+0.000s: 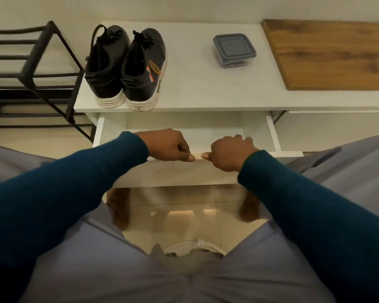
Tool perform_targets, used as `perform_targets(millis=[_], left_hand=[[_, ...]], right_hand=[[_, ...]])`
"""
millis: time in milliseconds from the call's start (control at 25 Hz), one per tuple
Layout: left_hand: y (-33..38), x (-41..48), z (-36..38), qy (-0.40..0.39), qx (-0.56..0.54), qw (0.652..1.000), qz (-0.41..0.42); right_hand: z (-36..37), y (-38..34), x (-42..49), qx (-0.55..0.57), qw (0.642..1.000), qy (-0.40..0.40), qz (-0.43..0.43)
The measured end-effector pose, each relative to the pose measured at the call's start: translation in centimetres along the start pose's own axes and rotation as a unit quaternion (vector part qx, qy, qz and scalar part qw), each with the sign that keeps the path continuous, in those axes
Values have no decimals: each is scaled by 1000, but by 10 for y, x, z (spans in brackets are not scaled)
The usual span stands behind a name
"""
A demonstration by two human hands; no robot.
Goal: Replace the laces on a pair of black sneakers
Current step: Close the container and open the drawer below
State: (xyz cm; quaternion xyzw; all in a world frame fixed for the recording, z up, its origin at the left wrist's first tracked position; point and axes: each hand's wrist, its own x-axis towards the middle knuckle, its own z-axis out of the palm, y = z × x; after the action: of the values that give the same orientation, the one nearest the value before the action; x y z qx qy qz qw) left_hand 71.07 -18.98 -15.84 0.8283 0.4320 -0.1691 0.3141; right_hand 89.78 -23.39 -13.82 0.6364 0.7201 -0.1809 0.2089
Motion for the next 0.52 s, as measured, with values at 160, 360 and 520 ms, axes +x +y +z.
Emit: perform_targets(millis=[160,360,520], left_hand=[[5,0,0,-37,-31,999,-7],[18,-5,8,-129,-123,983,-51],[32,-13,21,-176,-126,975,-53]], right_hand=[[-4,6,0,61,987,-144,-35],[5,8,-4,-9,977,-193,-87],[11,11,-7,75,953,-280,-84]])
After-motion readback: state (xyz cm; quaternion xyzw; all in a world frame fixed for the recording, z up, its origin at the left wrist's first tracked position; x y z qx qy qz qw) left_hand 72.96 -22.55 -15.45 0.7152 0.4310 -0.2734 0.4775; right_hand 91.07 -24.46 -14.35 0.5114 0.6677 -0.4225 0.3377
